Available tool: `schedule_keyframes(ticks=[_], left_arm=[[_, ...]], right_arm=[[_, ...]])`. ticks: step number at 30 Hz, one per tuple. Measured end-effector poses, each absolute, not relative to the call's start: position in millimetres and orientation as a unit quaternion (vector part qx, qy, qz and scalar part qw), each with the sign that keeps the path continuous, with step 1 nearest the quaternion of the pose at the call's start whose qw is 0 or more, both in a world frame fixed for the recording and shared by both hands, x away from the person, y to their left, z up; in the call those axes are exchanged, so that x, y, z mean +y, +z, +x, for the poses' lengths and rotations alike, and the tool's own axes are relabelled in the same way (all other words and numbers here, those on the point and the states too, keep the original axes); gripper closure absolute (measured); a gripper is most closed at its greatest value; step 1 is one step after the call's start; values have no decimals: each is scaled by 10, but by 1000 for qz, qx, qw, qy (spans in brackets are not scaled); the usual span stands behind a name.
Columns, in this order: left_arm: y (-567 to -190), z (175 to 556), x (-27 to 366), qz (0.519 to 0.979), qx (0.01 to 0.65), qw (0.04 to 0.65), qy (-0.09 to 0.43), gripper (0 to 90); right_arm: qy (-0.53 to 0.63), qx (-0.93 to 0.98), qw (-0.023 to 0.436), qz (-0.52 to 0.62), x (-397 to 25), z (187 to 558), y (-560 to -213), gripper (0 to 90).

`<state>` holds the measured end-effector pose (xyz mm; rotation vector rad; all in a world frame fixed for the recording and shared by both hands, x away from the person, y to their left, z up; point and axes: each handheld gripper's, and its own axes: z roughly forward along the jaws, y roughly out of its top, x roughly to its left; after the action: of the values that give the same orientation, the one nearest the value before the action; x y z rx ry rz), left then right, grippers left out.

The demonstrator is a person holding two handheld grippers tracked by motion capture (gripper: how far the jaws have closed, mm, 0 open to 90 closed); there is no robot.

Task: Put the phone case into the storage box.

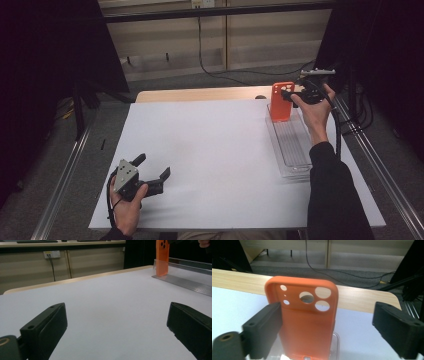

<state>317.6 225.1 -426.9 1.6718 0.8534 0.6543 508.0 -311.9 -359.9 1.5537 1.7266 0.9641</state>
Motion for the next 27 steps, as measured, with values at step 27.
schedule_keyframes(ticks=[27], left_arm=[[-4243, 3138, 2282, 700, 355, 557, 273, 30]], right_arm=[[420, 621, 361, 554, -3108, 4723, -3613, 37]])
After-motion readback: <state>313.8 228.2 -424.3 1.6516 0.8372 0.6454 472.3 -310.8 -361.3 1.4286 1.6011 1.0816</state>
